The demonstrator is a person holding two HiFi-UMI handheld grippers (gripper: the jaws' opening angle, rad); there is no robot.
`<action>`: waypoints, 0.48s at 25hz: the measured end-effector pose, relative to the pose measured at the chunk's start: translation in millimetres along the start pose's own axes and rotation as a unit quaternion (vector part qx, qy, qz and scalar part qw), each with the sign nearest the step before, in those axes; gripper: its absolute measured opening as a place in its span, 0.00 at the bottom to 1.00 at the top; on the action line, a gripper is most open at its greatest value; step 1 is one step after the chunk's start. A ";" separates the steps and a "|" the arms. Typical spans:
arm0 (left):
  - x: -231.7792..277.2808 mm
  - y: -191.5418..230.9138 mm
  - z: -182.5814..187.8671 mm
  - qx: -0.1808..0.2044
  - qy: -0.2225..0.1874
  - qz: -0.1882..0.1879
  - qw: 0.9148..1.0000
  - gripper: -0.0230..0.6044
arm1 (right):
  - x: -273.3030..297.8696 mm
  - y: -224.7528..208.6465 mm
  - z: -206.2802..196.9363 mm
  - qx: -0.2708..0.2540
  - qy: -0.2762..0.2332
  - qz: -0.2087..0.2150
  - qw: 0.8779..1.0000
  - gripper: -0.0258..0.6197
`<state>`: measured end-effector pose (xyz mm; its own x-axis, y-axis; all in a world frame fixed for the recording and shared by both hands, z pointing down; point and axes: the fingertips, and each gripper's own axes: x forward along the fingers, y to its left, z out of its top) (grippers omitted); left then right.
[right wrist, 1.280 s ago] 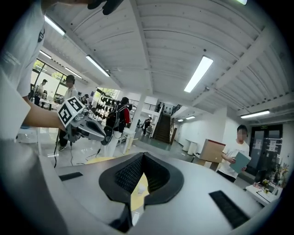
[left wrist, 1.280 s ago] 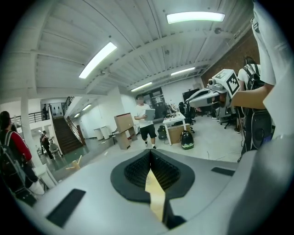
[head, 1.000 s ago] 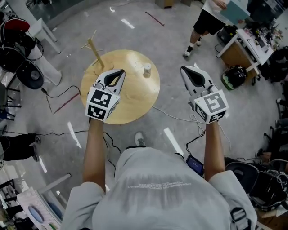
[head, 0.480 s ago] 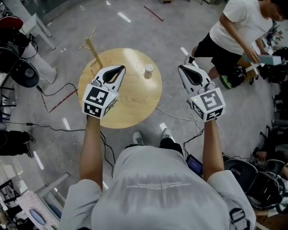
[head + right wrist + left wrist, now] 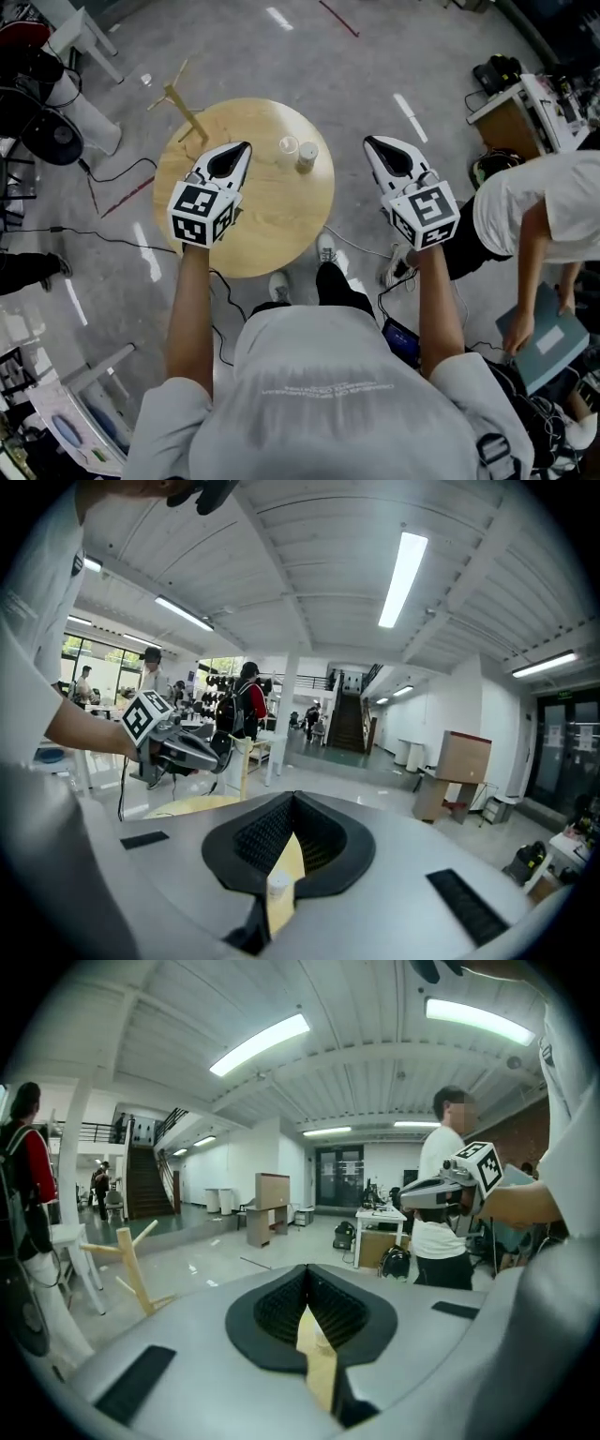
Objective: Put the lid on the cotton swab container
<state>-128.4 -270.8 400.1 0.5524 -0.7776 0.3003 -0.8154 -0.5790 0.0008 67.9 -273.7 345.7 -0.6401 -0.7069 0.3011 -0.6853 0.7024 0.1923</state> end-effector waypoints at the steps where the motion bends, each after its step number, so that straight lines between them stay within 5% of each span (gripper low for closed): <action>1: 7.7 3.0 -5.1 -0.004 0.010 0.006 1.000 0.07 | 7.0 -6.7 -7.0 0.000 0.005 0.007 1.000 0.08; 6: 55.2 9.9 -30.6 -0.029 0.040 -0.007 0.999 0.06 | 48.0 -30.1 -50.7 -0.026 0.042 0.043 0.998 0.09; 10: 87.7 8.6 -58.5 0.013 0.071 -0.013 0.997 0.06 | 81.4 -30.7 -91.8 -0.029 0.069 0.080 0.994 0.09; 12: 100.4 6.0 -74.6 -0.001 0.094 -0.028 0.995 0.06 | 95.7 -28.2 -109.4 -0.020 0.077 0.099 0.992 0.12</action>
<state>-90.8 -334.1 501.4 0.5546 -0.6849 0.4727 -0.7851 -0.6189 0.0244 63.9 -352.0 471.2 -0.6976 -0.5368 0.4746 -0.5356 0.8307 0.1522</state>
